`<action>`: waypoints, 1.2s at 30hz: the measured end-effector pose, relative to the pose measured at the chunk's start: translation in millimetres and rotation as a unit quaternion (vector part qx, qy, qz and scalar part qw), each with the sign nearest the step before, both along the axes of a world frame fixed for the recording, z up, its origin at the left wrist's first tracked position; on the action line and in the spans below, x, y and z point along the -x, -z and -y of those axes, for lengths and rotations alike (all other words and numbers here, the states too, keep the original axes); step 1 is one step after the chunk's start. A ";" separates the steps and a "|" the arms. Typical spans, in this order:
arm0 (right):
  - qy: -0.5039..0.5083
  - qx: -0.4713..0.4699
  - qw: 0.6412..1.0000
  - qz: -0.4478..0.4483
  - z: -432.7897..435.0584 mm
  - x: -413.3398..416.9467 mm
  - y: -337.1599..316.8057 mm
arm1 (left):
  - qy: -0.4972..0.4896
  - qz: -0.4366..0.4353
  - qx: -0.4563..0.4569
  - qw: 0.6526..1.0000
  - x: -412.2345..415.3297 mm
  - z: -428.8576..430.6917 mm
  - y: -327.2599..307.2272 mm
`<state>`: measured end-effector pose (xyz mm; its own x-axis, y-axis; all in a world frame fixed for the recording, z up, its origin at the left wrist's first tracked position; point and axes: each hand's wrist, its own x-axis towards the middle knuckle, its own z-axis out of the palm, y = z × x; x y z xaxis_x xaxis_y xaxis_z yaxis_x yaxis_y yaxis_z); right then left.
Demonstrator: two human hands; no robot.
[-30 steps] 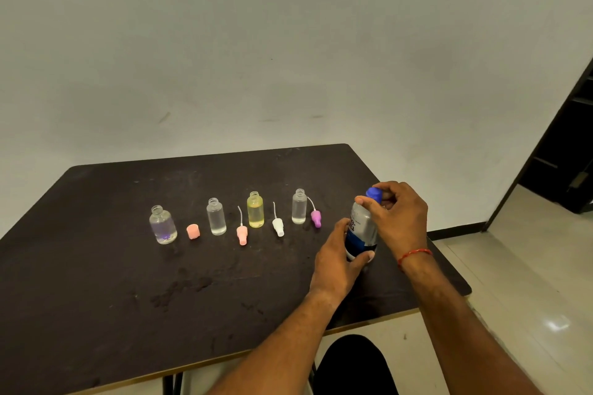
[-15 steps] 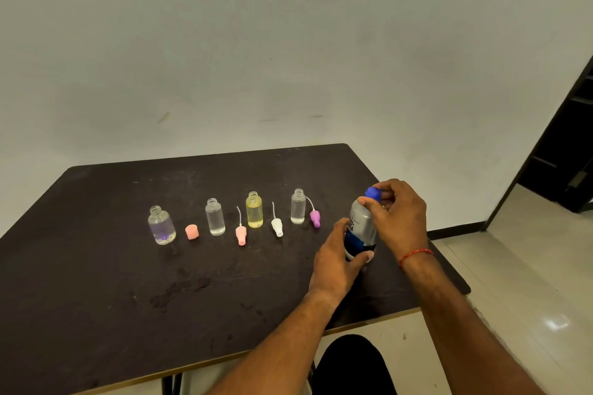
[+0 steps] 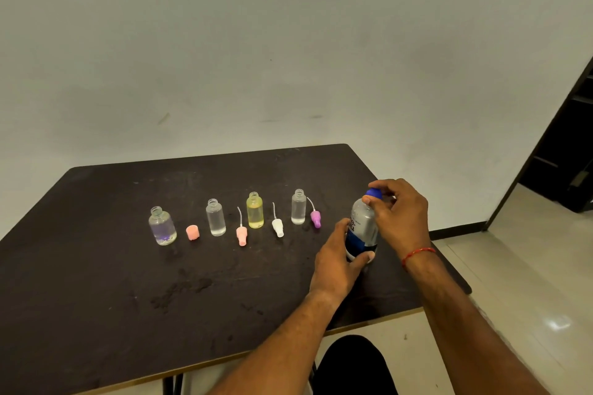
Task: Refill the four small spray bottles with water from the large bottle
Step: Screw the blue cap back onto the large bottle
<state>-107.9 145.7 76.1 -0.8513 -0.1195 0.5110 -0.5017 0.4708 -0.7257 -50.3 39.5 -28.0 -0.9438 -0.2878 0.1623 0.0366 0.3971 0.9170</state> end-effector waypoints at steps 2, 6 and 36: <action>0.021 0.000 1.000 0.008 2.9 0.9 0.6 | -0.002 -0.003 0.000 1.000 -0.1 -0.3 -0.8; 0.024 -0.005 0.999 0.020 2.8 -2.3 0.0 | 0.002 -0.003 -0.003 1.000 0.1 -0.3 -0.3; 0.008 0.013 1.000 0.000 0.6 -0.9 0.8 | -0.006 -0.006 0.000 1.000 0.7 -0.8 0.6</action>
<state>-107.0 145.1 75.3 -0.8529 -0.0916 0.5140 -0.4940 0.4599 -0.7378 -50.9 40.2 -28.7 -0.9384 -0.2989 0.1735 0.0429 0.3976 0.9166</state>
